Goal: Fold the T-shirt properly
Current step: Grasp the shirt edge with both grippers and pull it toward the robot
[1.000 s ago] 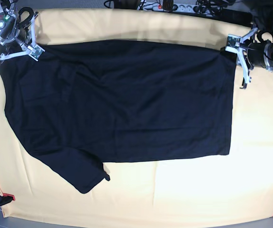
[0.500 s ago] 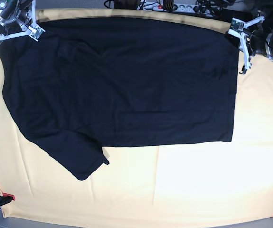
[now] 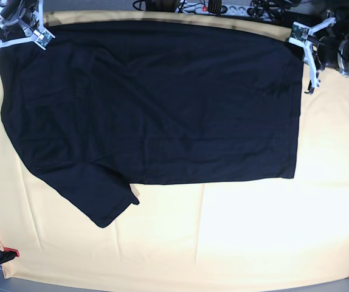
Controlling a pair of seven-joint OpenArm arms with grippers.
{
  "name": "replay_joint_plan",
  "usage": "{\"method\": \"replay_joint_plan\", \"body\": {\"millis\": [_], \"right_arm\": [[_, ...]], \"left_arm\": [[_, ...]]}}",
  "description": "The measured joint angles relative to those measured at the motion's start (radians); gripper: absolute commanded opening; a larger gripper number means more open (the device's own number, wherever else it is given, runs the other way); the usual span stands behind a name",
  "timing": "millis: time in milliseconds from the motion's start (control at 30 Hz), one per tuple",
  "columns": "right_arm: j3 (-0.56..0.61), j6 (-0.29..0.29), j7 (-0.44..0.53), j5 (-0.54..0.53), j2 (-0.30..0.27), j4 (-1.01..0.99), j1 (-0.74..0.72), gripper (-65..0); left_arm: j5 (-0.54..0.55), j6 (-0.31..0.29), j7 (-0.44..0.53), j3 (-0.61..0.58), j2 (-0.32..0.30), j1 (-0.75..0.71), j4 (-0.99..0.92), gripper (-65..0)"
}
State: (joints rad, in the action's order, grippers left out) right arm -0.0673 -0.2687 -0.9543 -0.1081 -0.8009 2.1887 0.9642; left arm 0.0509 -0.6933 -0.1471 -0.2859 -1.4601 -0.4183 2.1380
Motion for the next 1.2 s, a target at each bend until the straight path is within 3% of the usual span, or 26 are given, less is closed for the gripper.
{"method": "replay_joint_plan", "body": {"millis": [133, 233, 267, 367, 433, 600, 767, 1133, 1200], "right_arm": [[0.000, -0.001, 0.005, -0.005, 0.000, 0.000, 0.000, -65.0], [0.000, -0.001, 0.012, -0.008, 0.000, 0.000, 0.000, -64.3], [0.000, -0.001, 0.012, -0.008, 0.000, 0.000, 0.000, -57.8], [0.000, 0.003, -0.004, 0.007, 0.000, 0.000, 0.000, -36.6], [-0.001, 0.004, -0.004, 0.008, -0.002, 0.000, 0.000, -29.2], [-0.001, 0.008, -0.005, 0.008, -0.002, 0.002, 0.000, -29.0], [-0.003, 0.077, -0.018, 0.031, -0.002, 0.133, 0.000, -29.0], [-0.003, 0.237, -0.027, 0.295, -0.002, 0.155, 0.004, -29.0], [-0.003, 0.306, -0.031, 0.342, -0.002, 0.155, 0.003, -29.0]], "left_arm": [[0.166, 0.000, -0.193, 0.000, 0.000, 0.000, 0.018, -65.0], [0.227, 0.001, -0.281, 0.000, 0.001, 0.000, 0.019, -65.0], [0.242, 0.001, -0.291, 0.000, 0.001, 0.000, 0.019, -62.3], [0.247, 0.000, -0.345, 0.000, -0.002, 0.000, 0.016, -40.4], [0.255, 0.000, -0.351, 0.000, -0.003, 0.000, 0.014, -29.8], [0.283, 0.000, -0.389, 0.000, -0.003, 0.000, 0.042, -28.3], [0.253, 0.000, -0.390, 0.000, -0.003, 0.017, 0.074, -28.3], [0.218, 0.013, -0.446, 0.000, -0.003, 0.017, 0.117, -28.4], [0.206, 0.034, -0.438, 0.000, -0.001, 0.017, 0.117, -28.4]]}}
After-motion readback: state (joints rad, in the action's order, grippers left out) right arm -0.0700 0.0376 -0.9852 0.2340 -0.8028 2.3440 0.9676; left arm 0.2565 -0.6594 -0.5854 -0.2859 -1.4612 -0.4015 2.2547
